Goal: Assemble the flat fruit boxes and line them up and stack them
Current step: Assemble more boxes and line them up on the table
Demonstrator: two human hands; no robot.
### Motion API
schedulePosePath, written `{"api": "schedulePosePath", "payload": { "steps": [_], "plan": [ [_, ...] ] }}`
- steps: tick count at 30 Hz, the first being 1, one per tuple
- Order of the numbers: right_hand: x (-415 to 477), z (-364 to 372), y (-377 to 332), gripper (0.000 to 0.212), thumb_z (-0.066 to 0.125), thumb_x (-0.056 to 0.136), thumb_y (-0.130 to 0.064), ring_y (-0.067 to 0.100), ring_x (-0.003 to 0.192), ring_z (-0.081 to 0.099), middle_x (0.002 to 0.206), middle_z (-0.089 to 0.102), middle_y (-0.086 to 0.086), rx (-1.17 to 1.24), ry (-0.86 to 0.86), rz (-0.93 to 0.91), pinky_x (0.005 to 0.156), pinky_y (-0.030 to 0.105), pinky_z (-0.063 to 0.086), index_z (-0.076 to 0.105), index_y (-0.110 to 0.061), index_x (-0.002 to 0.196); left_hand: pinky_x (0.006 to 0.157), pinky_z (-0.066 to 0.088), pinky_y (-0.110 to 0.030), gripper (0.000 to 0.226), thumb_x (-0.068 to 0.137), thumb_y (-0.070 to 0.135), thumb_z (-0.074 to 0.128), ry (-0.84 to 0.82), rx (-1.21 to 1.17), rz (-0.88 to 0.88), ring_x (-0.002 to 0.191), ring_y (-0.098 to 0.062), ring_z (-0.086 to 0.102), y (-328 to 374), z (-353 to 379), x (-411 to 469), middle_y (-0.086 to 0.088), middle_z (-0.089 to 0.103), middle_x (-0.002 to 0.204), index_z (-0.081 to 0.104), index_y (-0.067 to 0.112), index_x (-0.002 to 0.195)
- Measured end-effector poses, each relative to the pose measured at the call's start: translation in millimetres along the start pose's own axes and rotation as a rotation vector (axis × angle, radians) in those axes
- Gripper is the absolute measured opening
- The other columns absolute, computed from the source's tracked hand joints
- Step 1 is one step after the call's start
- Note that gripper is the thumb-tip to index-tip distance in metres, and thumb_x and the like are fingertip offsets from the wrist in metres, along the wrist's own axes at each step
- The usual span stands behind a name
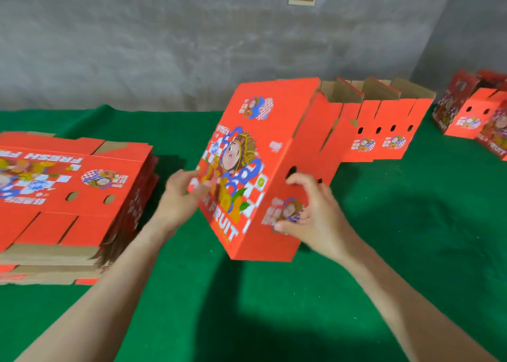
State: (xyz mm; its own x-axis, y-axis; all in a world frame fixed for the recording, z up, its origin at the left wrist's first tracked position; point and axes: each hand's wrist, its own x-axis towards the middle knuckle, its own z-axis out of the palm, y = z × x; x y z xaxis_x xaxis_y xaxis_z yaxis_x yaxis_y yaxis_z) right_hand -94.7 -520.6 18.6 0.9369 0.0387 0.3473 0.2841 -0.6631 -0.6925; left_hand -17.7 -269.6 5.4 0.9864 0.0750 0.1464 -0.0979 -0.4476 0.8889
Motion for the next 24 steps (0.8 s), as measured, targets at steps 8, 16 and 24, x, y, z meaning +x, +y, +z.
{"api": "schedulePosePath", "payload": {
  "steps": [8,16,24],
  "plan": [
    [-4.7,92.7,38.3,0.07,0.065,0.083,-0.008,0.034,0.118,0.052,0.133,0.017,0.012,-0.231,-0.237,0.127,0.106,0.03,0.035,0.034,-0.042,0.136,0.089,0.051,-0.028,0.023,0.099,0.031,0.042,-0.184,-0.324,0.028,0.106,-0.009,0.057,18.6,44.4,-19.1,0.018,0.055,0.116,0.047,0.036,0.121],
    [4.6,122.9,66.6,0.083,0.059,0.088,-0.013,0.042,0.135,0.033,0.147,-0.035,0.017,-0.351,-0.339,0.171,0.105,0.038,0.039,0.011,-0.053,0.143,0.101,0.042,-0.033,0.064,0.093,0.02,0.058,-0.005,-0.007,0.241,0.124,-0.025,0.049,10.7,54.2,11.0,0.008,0.038,0.133,0.027,0.021,0.148],
    [40.5,135.0,79.9,0.099,0.057,0.088,-0.006,0.04,0.135,0.036,0.14,-0.048,0.016,-0.404,-0.365,0.183,0.093,0.033,0.047,-0.008,-0.062,0.137,0.102,0.038,-0.024,0.059,0.098,0.011,0.046,-0.097,-0.049,0.306,0.119,-0.01,0.052,-0.5,59.5,54.8,0.011,0.042,0.135,0.023,0.033,0.148]
  ]
}}
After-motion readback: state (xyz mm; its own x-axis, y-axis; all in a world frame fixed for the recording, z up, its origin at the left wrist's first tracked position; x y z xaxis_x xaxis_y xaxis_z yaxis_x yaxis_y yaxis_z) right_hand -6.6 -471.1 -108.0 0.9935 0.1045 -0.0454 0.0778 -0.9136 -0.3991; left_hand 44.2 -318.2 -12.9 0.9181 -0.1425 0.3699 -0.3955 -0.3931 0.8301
